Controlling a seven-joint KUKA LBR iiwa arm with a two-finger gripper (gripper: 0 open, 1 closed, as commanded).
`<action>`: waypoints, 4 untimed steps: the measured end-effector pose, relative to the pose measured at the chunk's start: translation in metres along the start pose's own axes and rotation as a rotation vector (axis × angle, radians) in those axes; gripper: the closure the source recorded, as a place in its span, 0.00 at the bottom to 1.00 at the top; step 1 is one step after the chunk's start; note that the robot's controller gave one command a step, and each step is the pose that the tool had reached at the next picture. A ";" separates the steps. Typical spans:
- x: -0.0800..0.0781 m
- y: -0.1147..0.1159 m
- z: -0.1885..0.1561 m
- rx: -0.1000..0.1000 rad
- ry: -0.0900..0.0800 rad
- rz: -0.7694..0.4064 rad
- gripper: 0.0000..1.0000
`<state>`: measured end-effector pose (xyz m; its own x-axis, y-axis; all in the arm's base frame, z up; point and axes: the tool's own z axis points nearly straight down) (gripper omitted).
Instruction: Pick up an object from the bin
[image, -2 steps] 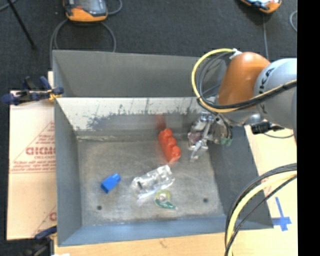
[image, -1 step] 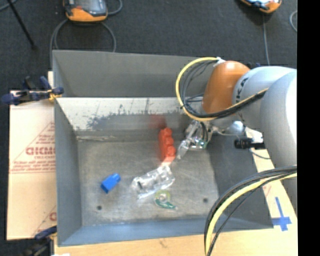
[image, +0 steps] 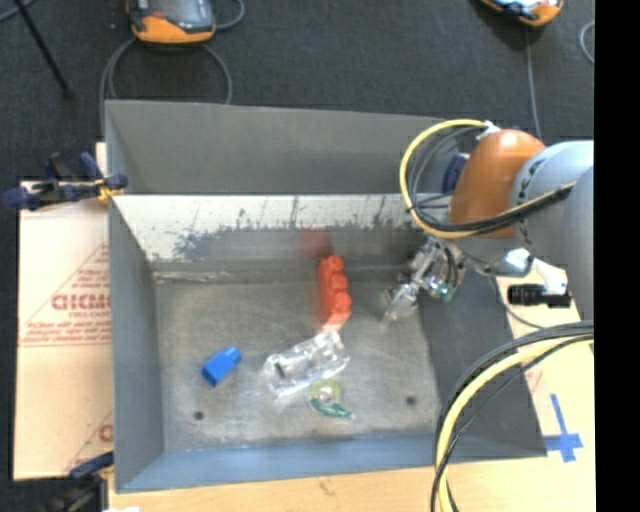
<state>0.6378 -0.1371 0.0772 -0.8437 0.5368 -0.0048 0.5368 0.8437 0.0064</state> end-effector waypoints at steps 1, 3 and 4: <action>0.003 -0.004 -0.004 -0.005 0.006 0.061 0.00; -0.009 -0.008 -0.004 0.002 0.001 0.109 1.00; -0.009 -0.008 -0.004 0.004 0.000 0.107 1.00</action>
Offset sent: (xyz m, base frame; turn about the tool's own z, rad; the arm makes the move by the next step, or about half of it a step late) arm -0.0080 -0.0087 0.0020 0.0721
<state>0.6406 -0.1488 0.0813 -0.7815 0.6239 -0.0040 0.6239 0.7815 0.0032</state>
